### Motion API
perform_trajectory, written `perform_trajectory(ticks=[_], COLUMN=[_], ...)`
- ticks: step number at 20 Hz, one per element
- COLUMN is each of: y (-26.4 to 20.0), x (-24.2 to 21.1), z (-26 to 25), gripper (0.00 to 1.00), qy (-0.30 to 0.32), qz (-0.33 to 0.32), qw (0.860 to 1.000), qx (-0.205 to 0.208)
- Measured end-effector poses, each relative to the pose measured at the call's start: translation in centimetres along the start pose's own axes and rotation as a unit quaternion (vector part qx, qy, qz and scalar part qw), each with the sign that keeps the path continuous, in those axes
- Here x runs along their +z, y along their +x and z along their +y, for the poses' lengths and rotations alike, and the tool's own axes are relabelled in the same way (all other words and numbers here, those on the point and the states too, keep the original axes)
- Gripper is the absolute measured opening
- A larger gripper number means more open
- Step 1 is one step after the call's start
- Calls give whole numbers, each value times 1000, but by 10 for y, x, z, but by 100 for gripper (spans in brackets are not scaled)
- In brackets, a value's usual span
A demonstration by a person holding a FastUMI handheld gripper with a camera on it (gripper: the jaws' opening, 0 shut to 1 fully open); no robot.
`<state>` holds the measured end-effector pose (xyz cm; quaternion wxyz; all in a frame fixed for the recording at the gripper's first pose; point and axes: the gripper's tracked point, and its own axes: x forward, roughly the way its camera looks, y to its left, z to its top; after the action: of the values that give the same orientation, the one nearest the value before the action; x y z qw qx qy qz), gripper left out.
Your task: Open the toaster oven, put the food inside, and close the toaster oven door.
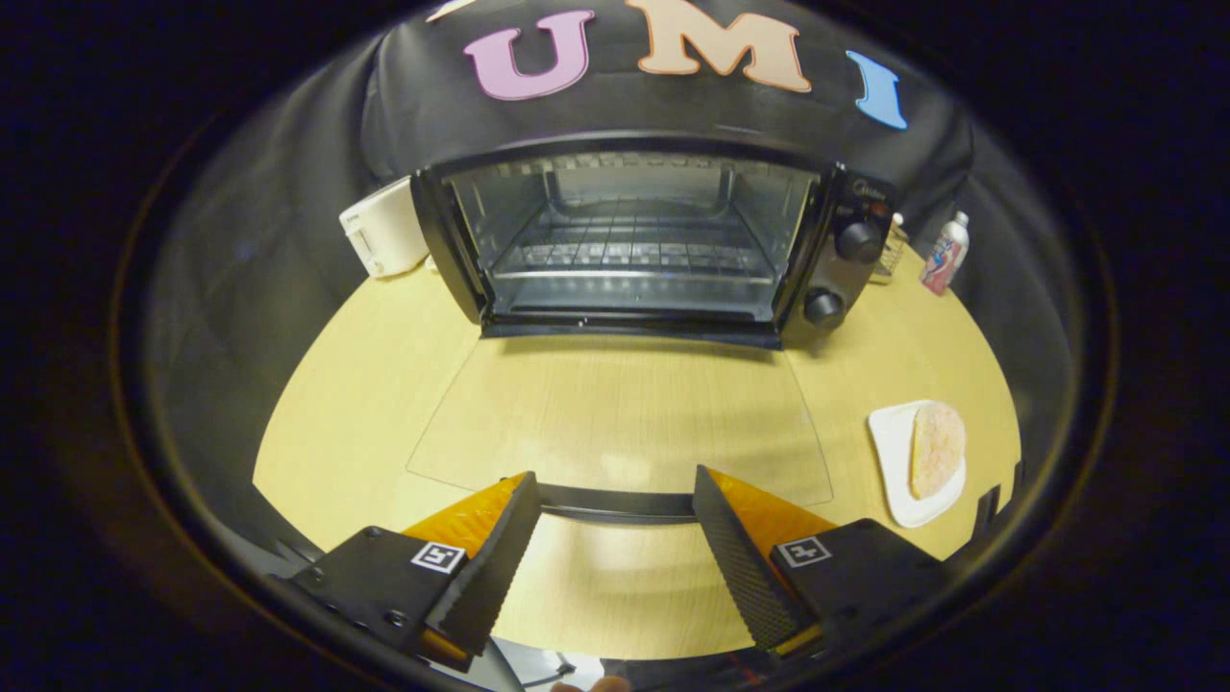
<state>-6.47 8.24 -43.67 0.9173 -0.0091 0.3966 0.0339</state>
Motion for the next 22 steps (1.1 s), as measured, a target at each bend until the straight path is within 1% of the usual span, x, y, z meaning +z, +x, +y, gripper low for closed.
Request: perform_trajectory(ticks=[5, 6, 8, 9, 11, 14, 19, 21, 22], y=[-1, -5, -15, -20, -30, -33, -30, -26, -22], x=[8, 15, 30, 39, 57, 59, 31, 16, 11], z=[-4, -10, -32, -48, -93, -160, -257, -287, -297], gripper=[100, 100, 100, 100, 100, 100, 100, 100, 100], qy=[3, 10, 33, 48, 76, 109, 167, 182, 190], qz=[-6, -15, -35, -48, -73, -69, -31, -11, -4], qw=[1000, 1000, 998, 997, 990, 979, 953, 945, 943], qx=[-1, -6, -30, -46, -94, -160, -250, -273, -274])
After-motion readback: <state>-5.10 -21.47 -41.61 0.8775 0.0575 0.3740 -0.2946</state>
